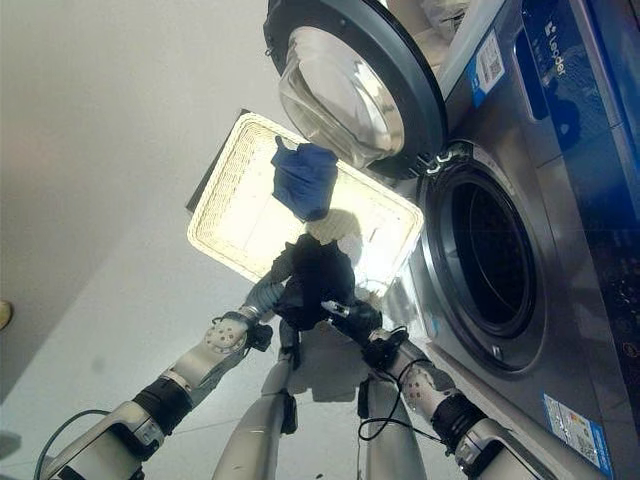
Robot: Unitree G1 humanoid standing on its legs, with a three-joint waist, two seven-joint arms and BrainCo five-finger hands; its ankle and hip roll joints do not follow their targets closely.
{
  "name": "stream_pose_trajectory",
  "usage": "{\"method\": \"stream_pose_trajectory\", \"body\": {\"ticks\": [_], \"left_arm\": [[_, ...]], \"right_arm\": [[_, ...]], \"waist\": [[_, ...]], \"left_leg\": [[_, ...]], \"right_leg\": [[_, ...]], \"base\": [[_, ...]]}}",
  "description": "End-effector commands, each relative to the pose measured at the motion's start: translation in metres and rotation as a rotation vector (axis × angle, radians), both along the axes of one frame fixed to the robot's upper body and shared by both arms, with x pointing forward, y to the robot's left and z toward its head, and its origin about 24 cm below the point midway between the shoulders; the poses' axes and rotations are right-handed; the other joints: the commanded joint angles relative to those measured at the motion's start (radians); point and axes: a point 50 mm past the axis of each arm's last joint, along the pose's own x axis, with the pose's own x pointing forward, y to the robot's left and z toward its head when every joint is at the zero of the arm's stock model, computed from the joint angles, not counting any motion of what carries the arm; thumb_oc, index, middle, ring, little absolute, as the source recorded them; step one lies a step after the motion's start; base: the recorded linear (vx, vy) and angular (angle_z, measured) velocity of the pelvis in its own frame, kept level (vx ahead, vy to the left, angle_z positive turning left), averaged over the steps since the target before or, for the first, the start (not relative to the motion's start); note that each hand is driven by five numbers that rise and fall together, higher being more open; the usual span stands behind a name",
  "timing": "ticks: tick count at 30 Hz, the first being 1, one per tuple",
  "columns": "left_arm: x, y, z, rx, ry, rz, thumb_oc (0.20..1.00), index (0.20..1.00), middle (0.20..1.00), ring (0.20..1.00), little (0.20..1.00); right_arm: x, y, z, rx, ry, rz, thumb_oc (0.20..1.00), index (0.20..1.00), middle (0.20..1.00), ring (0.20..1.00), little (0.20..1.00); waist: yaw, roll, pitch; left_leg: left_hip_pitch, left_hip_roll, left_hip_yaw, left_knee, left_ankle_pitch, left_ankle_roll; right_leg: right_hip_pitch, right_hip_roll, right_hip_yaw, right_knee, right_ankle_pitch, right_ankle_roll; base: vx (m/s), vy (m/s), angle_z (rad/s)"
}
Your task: Put the clothes into the washing machine.
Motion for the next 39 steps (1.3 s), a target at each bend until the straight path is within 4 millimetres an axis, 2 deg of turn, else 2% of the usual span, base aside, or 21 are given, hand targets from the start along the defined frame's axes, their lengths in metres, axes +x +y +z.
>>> {"method": "stream_pose_trajectory", "body": {"ticks": [1, 5, 9, 16, 18, 20, 23, 29, 32, 39], "left_arm": [[-0.012, -0.015, -0.012, 0.033, -0.001, -0.058, 0.2, 0.2, 0.2, 0.2, 0.2], [-0.011, -0.015, -0.009, 0.024, -0.005, -0.051, 0.2, 0.2, 0.2, 0.2, 0.2], [-0.01, -0.015, -0.007, 0.017, -0.005, -0.047, 0.2, 0.2, 0.2, 0.2, 0.2], [-0.011, -0.018, -0.003, 0.017, -0.032, -0.059, 0.2, 0.2, 0.2, 0.2, 0.2], [-0.012, -0.021, 0.001, 0.039, -0.073, -0.074, 0.2, 0.2, 0.2, 0.2, 0.2], [-0.015, -0.026, 0.008, 0.057, -0.134, -0.092, 0.2, 0.2, 0.2, 0.2, 0.2], [-0.017, -0.028, 0.01, 0.063, -0.161, -0.095, 0.2, 0.2, 0.2, 0.2, 0.2], [-0.03, -0.036, 0.009, 0.109, -0.231, -0.118, 0.2, 0.2, 0.2, 0.2, 0.2], [-0.034, -0.036, 0.006, 0.12, -0.238, -0.118, 0.2, 0.2, 0.2, 0.2, 0.2], [-0.036, -0.036, 0.003, 0.185, -0.237, -0.142, 0.2, 0.2, 0.2, 0.2, 0.2]], "right_arm": [[-0.011, 0.042, 0.035, 0.03, -0.174, 0.302, 1.0, 1.0, 1.0, 1.0, 1.0], [-0.016, 0.046, 0.037, -0.001, -0.192, 0.385, 1.0, 1.0, 1.0, 1.0, 1.0], [-0.017, 0.049, 0.042, 0.025, -0.198, 0.394, 1.0, 1.0, 1.0, 1.0, 1.0], [-0.015, 0.053, 0.047, 0.094, -0.181, 0.31, 1.0, 1.0, 1.0, 1.0, 1.0], [-0.013, 0.052, 0.047, 0.139, -0.155, 0.256, 1.0, 1.0, 1.0, 1.0, 1.0], [-0.009, 0.049, 0.05, 0.261, -0.094, 0.092, 1.0, 1.0, 1.0, 1.0, 1.0], [-0.007, 0.046, 0.049, 0.306, -0.072, 0.027, 1.0, 1.0, 1.0, 1.0, 1.0], [-0.009, 0.036, 0.039, 0.49, 0.045, -0.237, 1.0, 1.0, 1.0, 1.0, 1.0], [-0.01, 0.029, 0.033, 0.508, 0.065, -0.353, 1.0, 1.0, 1.0, 1.0, 1.0], [-0.006, 0.022, 0.03, 0.47, 0.06, -0.461, 1.0, 1.0, 1.0, 1.0, 1.0]], "waist": [[-0.024, 0.009, -0.02], [-0.019, 0.004, -0.02], [-0.015, 0.002, -0.02], [-0.016, 0.002, -0.02], [-0.018, 0.004, -0.02], [-0.024, 0.007, -0.02], [-0.027, 0.008, -0.02], [-0.035, 0.018, -0.02], [-0.038, 0.021, -0.02], [-0.04, 0.026, -0.02]], "left_leg": [[-0.069, -0.117, -0.02, 0.171, -0.125, 0.025], [-0.076, -0.117, -0.023, 0.172, -0.123, 0.023], [-0.079, -0.114, -0.018, 0.17, -0.122, 0.021], [-0.086, -0.115, -0.012, 0.17, -0.122, 0.02], [-0.092, -0.113, -0.008, 0.172, -0.12, 0.018], [-0.093, -0.112, 0.0, 0.166, -0.12, 0.018], [-0.1, -0.111, 0.003, 0.159, -0.115, 0.019], [-0.1, -0.108, 0.013, 0.128, -0.108, 0.024], [-0.095, -0.106, 0.017, 0.125, -0.112, 0.026], [-0.089, -0.105, 0.021, 0.11, -0.106, 0.026]], "right_leg": [[-0.008, 0.035, -0.044, 0.001, -0.022, 0.046], [-0.013, 0.033, -0.053, 0.002, -0.021, 0.048], [-0.016, 0.027, -0.068, -0.004, -0.017, 0.051], [-0.022, 0.025, -0.073, -0.015, -0.008, 0.052], [-0.025, 0.025, -0.071, -0.019, -0.006, 0.051], [-0.029, 0.027, -0.066, -0.027, -0.001, 0.05], [-0.039, 0.027, -0.064, -0.03, 0.004, 0.05], [-0.052, 0.035, -0.057, -0.034, 0.006, 0.048], [-0.051, 0.037, -0.053, -0.035, 0.005, 0.048], [-0.048, 0.037, -0.049, -0.042, 0.012, 0.049]], "base": [[0.02, -0.068, 0.05], [0.01, -0.034, 0.06], [0.0, -0.006, 0.01], [0.0, 0.0, 0.0], [0.01, 0.042, 0.0], [0.01, 0.067, -0.01], [0.0, 0.046, -0.01], [0.0, 0.05, -0.02], [0.0, 0.052, -0.04], [0.0, 0.012, -0.02]]}}
